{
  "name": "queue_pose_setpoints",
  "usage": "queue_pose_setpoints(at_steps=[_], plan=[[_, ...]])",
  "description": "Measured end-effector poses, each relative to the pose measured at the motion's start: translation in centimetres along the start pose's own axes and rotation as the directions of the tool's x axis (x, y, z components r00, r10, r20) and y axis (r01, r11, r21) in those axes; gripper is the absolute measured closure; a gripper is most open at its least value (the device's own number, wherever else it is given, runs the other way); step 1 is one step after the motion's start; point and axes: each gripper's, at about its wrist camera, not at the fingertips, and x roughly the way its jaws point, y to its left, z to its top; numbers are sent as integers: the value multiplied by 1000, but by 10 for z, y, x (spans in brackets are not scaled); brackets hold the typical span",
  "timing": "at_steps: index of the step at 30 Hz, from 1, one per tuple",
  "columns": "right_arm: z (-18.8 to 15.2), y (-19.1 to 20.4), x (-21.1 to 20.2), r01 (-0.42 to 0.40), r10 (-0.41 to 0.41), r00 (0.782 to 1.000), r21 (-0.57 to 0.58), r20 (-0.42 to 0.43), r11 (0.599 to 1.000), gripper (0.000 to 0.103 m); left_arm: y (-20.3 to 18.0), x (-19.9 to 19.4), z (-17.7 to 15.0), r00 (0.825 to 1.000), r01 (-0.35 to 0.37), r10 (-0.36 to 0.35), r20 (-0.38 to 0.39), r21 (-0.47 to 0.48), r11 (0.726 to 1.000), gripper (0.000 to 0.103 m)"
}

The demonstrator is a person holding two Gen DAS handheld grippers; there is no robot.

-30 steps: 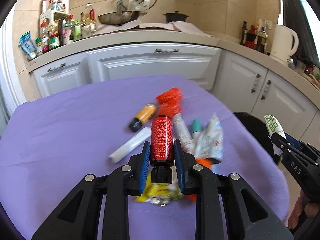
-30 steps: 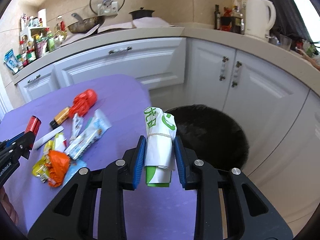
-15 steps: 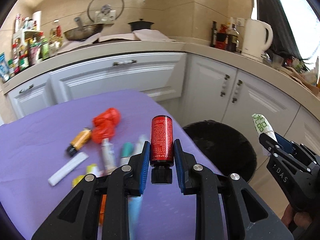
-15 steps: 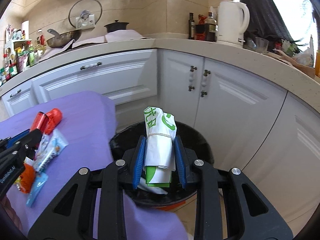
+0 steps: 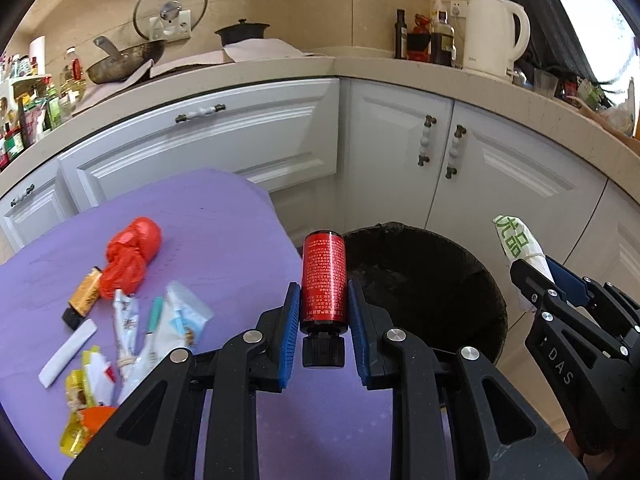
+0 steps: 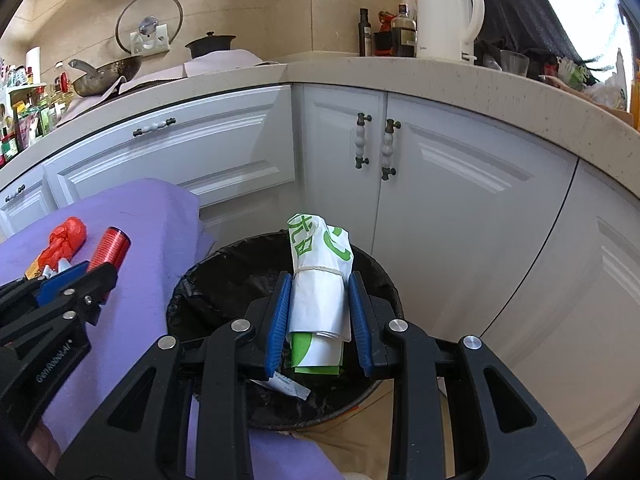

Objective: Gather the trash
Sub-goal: 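Open both tools to drop the wrapper and cylinder into the bin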

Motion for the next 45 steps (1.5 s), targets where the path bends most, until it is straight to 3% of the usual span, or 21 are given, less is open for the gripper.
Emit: queue_pose_setpoints(at_steps=[16, 19, 21, 28, 36, 45], plan=[[3, -15, 41, -11, 12, 999, 27, -35, 1000, 73, -30, 44, 15, 996, 18, -15, -86, 36, 999, 78], [2, -18, 46, -20, 22, 999, 43, -43, 999, 59, -31, 49, 15, 994, 17, -13, -104, 36, 999, 73], [2, -17, 47, -11, 13, 999, 45, -44, 999, 59, -29, 50, 16, 994, 11, -9, -108, 24, 1000, 63], [2, -14, 38, -1, 3, 999, 51, -44, 999, 59, -21, 39, 15, 997, -6, 7, -83, 9, 1000, 62], [4, 8, 17, -26, 29, 998, 51, -50, 998, 59, 8, 3, 10, 998, -19, 18, -57, -22, 1000, 62], [6, 57, -9, -108, 109, 993, 23, -40, 994, 59, 75, -40, -6, 991, -128, 125, -38, -91, 988, 62]])
